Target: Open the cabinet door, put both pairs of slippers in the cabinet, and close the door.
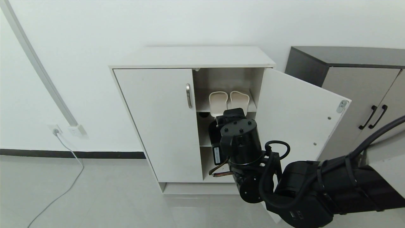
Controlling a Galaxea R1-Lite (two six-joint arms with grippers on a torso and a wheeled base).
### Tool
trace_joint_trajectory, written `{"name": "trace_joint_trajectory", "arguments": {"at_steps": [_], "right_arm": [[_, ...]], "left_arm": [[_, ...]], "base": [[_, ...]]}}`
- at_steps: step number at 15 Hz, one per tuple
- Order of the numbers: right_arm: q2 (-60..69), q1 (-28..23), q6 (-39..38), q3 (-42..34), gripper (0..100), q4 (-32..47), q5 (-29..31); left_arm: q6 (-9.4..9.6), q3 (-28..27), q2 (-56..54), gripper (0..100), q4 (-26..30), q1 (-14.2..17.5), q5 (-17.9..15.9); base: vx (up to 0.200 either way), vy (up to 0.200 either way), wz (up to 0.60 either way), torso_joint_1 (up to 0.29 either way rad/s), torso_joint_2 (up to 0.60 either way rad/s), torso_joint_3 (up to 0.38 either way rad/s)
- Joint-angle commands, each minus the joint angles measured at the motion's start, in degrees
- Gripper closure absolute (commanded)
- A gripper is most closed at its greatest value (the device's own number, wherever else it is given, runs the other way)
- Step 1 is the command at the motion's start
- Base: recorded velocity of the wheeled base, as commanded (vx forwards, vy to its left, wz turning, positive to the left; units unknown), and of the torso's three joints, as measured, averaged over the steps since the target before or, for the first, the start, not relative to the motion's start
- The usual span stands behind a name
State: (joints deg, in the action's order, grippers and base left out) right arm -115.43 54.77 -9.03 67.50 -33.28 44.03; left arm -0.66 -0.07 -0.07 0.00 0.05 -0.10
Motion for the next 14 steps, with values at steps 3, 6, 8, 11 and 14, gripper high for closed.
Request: {"name": "trace_joint_trajectory", "arguments": {"at_steps": [3,6,8,11,14], "right_arm": [[0.1,0.0,0.0,-0.3,100,0.0,0.0],[0.1,0.0,0.0,-0.3,100,0.0,0.0],[0.1,0.0,0.0,-0.3,100,0.0,0.0],[0.1,0.0,0.0,-0.4,100,0.0,0.0],[0.2,0.0,0.0,-0.7,100,0.0,0.0]], "left_arm": [[-0.04,0.0,0.1,100,0.0,0.0,0.0],[-0.04,0.0,0.1,100,0.0,0.0,0.0],[-0.04,0.0,0.1,100,0.0,0.0,0.0],[-0.04,0.0,0.1,100,0.0,0.0,0.0],[-0.04,0.0,0.1,100,0.0,0.0,0.0]], "base": [[0.0,0.0,0.0,0.147,-0.48,-0.321],[0.0,0.0,0.0,0.167,-0.48,-0.308],[0.0,0.0,0.0,0.193,-0.5,-0.317],[0.0,0.0,0.0,0.204,-0.51,-0.315],[0.0,0.0,0.0,0.214,-0.53,-0.318]]}}
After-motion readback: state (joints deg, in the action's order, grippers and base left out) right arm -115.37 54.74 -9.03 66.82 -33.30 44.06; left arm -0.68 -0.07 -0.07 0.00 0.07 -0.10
